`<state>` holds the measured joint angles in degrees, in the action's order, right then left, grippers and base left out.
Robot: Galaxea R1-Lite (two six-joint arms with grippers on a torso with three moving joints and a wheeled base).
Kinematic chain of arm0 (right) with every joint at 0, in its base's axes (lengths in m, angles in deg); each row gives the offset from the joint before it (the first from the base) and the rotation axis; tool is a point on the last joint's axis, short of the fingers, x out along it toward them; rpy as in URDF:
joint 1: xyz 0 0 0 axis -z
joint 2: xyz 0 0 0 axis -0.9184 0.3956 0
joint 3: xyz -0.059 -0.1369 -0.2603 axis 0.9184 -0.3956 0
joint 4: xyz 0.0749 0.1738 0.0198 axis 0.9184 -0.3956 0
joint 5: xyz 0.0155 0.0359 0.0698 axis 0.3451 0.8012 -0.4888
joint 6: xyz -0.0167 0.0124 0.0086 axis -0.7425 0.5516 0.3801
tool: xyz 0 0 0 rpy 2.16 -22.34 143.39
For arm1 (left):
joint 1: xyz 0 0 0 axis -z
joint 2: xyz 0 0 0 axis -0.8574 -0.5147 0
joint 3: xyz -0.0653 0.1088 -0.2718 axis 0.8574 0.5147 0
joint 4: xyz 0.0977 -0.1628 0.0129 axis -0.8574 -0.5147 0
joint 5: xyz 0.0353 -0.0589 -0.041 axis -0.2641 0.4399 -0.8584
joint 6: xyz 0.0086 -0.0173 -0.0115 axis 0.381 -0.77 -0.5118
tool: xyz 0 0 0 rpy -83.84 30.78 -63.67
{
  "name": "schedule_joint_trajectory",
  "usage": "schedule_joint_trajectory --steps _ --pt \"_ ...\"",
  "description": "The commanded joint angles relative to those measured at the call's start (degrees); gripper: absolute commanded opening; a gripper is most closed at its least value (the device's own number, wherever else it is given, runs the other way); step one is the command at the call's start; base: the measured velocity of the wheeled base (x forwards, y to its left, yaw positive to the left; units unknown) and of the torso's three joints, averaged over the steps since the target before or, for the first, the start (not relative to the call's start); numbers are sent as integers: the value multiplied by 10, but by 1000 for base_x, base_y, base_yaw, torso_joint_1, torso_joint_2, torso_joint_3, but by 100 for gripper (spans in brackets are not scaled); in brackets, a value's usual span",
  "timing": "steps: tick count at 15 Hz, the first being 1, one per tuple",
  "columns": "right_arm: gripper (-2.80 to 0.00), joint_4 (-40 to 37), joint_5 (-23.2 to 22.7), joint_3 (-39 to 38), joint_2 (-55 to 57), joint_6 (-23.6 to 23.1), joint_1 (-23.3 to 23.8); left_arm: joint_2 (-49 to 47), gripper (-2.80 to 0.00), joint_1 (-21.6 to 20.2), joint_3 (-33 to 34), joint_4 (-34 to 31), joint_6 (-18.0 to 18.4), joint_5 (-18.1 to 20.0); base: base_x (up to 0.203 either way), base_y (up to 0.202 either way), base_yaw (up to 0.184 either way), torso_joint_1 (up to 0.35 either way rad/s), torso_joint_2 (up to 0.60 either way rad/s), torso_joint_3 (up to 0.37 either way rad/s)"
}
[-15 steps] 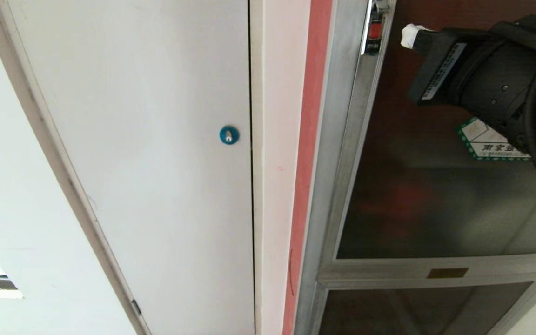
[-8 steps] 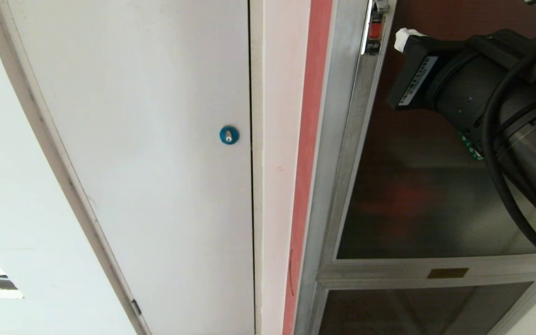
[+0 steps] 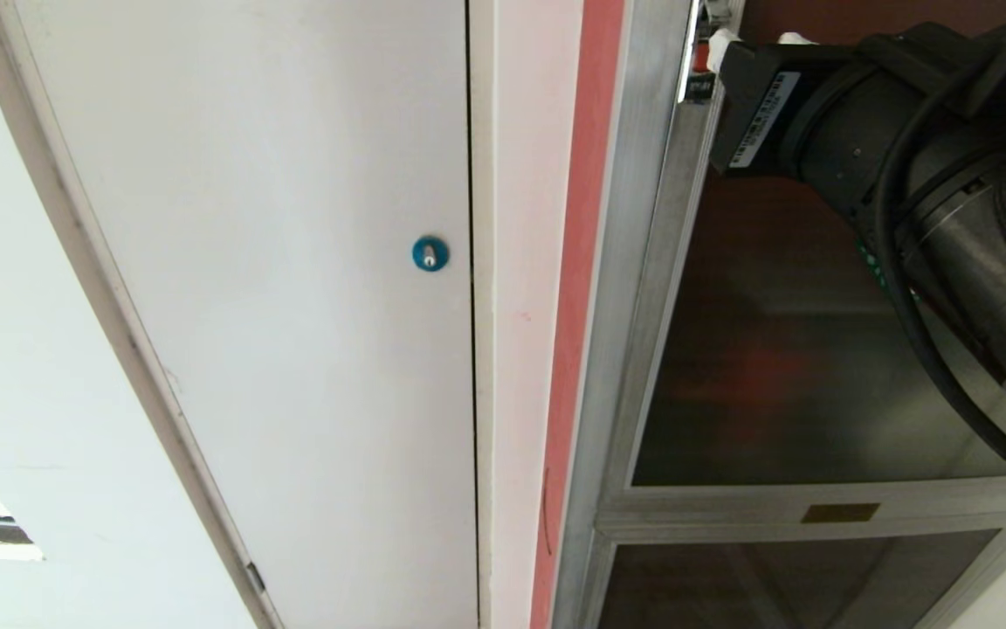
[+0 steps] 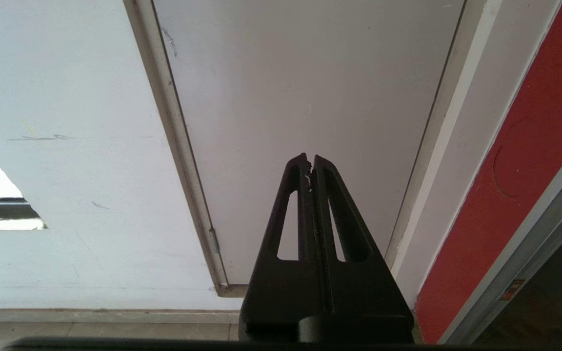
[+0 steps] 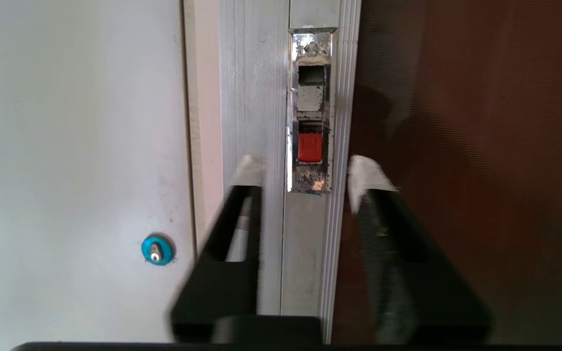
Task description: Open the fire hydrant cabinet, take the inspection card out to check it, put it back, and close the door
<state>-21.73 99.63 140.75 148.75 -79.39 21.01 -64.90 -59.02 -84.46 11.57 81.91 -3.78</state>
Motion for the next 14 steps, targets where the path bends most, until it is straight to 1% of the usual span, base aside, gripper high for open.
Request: schedule_joint_trajectory --steps 1,3,6,10,14 --pt "0 4 5 15 18 -1 0 -1 -280 0 1 0 0 0 0 0 0 0 0 0" --pt "0 4 14 38 30 -1 1 -1 -280 0 1 0 0 0 0 0 0 0 0 0" --pt "0 4 21 55 39 -1 16 -1 -280 0 1 0 0 0 0 0 0 0 0 0" --pt "0 4 20 63 40 1 47 -1 -280 0 1 0 0 1 0 0 0 0 0 0" --pt "0 -1 18 84 53 0 51 -1 -280 0 1 0 0 0 0 0 0 0 0 0"
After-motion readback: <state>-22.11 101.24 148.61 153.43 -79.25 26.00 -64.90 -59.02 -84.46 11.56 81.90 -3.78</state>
